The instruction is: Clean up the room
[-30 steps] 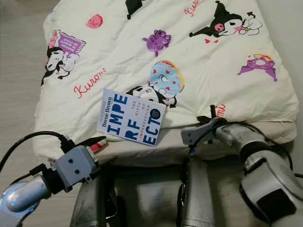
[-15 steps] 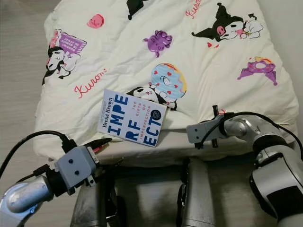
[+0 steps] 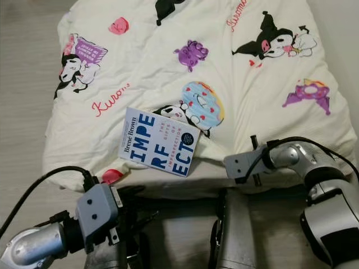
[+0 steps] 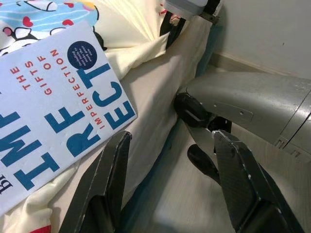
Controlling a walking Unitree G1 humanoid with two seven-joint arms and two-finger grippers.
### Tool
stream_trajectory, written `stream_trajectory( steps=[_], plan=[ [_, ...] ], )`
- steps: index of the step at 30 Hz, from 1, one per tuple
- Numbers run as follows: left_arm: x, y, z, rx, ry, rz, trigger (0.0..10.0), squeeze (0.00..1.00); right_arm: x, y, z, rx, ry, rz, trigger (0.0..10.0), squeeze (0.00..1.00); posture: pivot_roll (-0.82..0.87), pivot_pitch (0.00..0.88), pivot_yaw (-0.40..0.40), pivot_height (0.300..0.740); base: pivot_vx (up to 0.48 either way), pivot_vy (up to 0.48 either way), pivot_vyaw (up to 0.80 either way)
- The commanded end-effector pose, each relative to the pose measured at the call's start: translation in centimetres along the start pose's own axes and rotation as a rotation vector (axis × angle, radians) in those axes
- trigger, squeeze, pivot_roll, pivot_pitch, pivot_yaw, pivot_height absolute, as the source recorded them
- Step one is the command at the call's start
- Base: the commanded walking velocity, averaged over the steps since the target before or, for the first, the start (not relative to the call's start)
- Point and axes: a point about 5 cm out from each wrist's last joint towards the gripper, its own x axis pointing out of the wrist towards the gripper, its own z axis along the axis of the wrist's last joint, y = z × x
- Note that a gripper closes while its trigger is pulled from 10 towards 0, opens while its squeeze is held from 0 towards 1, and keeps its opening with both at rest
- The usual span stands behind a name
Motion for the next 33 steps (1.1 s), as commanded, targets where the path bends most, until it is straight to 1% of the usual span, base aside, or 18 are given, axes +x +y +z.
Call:
stream_trajectory(
  steps=[1, 6, 8, 12, 13, 14, 16, 19, 21, 25, 26, 27, 28, 29, 30, 31, 32, 33],
  plan=[
    [-0.1, -0.7, -0.1, -0.028, 0.010, -0.031, 10.0, 0.00, 1.8, 5.5, -0.3, 0.007, -0.034, 0.309, 0.0, 0.00, 0.08, 0.525, 0.031, 0.566, 0.000, 0.000, 0.00],
    [-0.2, -0.7, -0.1, -0.025, 0.018, -0.036, 10.0, 0.00, 1.8, 6.0, -0.3, -0.010, -0.036, 0.356, 0.0, 0.00, 0.08, 0.524, 0.031, 0.566, 0.000, 0.000, 0.00],
    [-0.3, -0.8, -0.1, -0.019, 0.027, -0.043, 10.0, 0.00, 1.5, 6.7, -0.6, -0.034, -0.013, 0.398, 0.0, 0.00, 0.09, 0.519, 0.032, 0.566, 0.000, 0.000, 0.00],
    [-0.3, -0.7, -0.1, -0.019, 0.030, -0.045, 10.0, 0.00, 1.3, 7.0, -0.9, -0.033, 0.001, 0.415, 0.0, 0.00, 0.09, 0.519, 0.032, 0.566, 0.000, 0.000, 0.00],
    [-0.4, -0.7, -0.1, -0.018, 0.034, -0.049, 10.0, 0.00, 1.1, 7.4, -1.2, -0.028, 0.016, 0.435, 0.0, 0.00, 0.09, 0.519, 0.033, 0.566, 0.000, 0.000, 0.00],
    [-0.4, -0.7, -0.1, -0.018, 0.034, -0.049, 10.0, 0.00, 1.1, 7.4, -1.2, -0.028, 0.016, 0.435, 0.0, 0.00, 0.09, 0.519, 0.033, 0.566, 0.000, 0.000, 0.00],
    [-0.4, -0.8, -0.1, -0.020, 0.037, -0.056, 10.0, 0.00, 0.5, 8.4, -2.1, -0.019, 0.067, 0.474, 0.0, 0.00, 0.09, 0.519, 0.034, 0.566, 0.000, 0.000, 0.00],
    [-0.4, -0.8, -0.1, -0.015, 0.041, -0.066, 10.0, 0.00, 0.3, 8.7, -2.4, -0.025, 0.094, 0.485, 0.0, 0.00, 0.09, 0.519, 0.034, 0.566, 0.000, 0.000, 0.00],
    [-0.4, -0.8, -0.1, -0.012, 0.044, -0.071, 10.0, 0.00, -0.1, 9.2, -3.3, -0.026, 0.170, 0.493, 0.0, 0.00, 0.09, 0.515, 0.036, 0.566, 0.000, 0.000, 0.00],
    [-0.4, -0.8, -0.1, -0.012, 0.044, -0.071, 10.0, 0.00, -0.1, 9.2, -3.3, -0.026, 0.170, 0.493, 0.0, 0.00, 0.09, 0.515, 0.036, 0.566, 0.000, 0.000, 0.00],
    [-0.4, -0.8, -0.2, -0.011, 0.046, -0.071, 10.0, 0.00, -0.3, 9.4, -3.8, -0.019, 0.216, 0.489, 0.0, 0.00, 0.09, 0.513, 0.037, 0.566, 0.000, 0.000, 0.00],
    [-0.4, -0.8, -0.2, -0.011, 0.046, -0.071, 10.0, 0.00, -0.3, 9.4, -3.8, -0.019, 0.216, 0.489, 0.0, 0.00, 0.09, 0.513, 0.037, 0.566, 0.000, 0.000, 0.00],
    [-0.5, -0.7, -0.2, -0.009, 0.048, -0.070, 10.0, 0.00, -0.8, 9.7, -4.7, 0.002, 0.287, 0.476, 0.0, 0.00, 0.10, 0.511, 0.036, 0.566, 0.000, 0.000, 0.00],
    [-0.5, -0.7, -0.2, -0.009, 0.048, -0.070, 10.0, 0.00, -0.8, 9.7, -4.7, 0.002, 0.287, 0.476, 0.0, 0.00, 0.10, 0.511, 0.036, 0.566, 0.000, 0.000, 0.00],
    [-0.5, -0.6, -0.2, -0.007, 0.049, -0.067, 10.0, 0.00, -1.2, 9.9, -5.5, 0.017, 0.359, 0.444, 0.0, 0.00, 0.10, 0.510, 0.035, 0.566, 0.000, 0.000, 0.00],
    [-0.5, -0.6, -0.2, -0.007, 0.049, -0.067, 10.0, 0.00, -1.2, 9.9, -5.5, 0.017, 0.359, 0.444, 0.0, 0.00, 0.10, 0.510, 0.035, 0.566, 0.000, 0.000, 0.00],
    [-0.5, -0.5, -0.2, -0.005, 0.050, -0.065, 10.0, 0.00, -1.7, 10.0, -6.3, 0.014, 0.426, 0.419, 0.0, 0.00, 0.10, 0.510, 0.036, 0.566, 0.000, 0.000, 0.00],
    [-0.5, -0.5, -0.2, -0.005, 0.050, -0.065, 10.0, 0.00, -1.7, 10.0, -6.3, 0.014, 0.426, 0.419, 0.0, 0.00, 0.10, 0.510, 0.036, 0.566, 0.000, 0.000, 0.00]
  ],
)
